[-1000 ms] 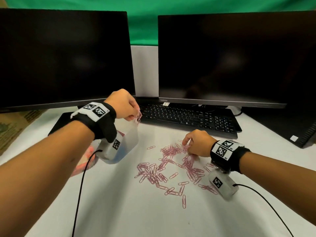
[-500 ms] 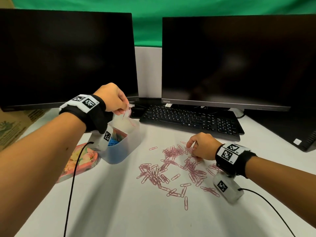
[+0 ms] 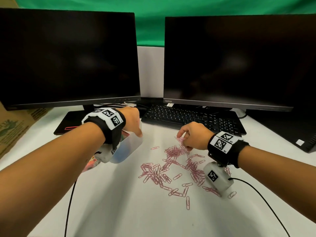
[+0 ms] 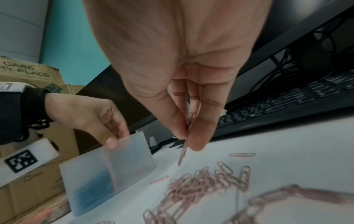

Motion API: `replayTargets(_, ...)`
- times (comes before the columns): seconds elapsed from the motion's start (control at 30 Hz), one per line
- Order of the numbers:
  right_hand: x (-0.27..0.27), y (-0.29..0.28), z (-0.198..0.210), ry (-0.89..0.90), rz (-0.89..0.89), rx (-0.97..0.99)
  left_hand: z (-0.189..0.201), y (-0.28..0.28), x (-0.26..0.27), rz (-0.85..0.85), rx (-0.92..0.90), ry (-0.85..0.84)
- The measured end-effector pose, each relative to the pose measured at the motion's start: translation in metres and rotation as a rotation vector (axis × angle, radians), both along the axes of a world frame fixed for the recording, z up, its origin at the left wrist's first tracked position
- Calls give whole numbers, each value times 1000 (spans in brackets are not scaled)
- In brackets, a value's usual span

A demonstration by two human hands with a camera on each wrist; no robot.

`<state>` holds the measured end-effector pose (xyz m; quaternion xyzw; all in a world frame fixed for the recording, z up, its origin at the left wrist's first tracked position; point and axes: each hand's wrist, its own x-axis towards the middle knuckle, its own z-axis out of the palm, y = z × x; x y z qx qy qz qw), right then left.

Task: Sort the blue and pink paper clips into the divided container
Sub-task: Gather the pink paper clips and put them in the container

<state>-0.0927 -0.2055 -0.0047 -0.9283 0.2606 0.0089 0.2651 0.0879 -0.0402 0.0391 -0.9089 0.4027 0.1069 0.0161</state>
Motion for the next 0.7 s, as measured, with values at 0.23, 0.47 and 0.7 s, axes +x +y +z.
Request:
replayTargets(0.23,26,11,32,-139,61,27,-2,-6,-5,-77,93,-98)
replayTargets(0.47,76,22,62,-244,30,152,-6,-2,1,-168,22,-142)
replayTargets(0.7,130,42,59,-196,18,174,0,16,2,-173,-150,-147)
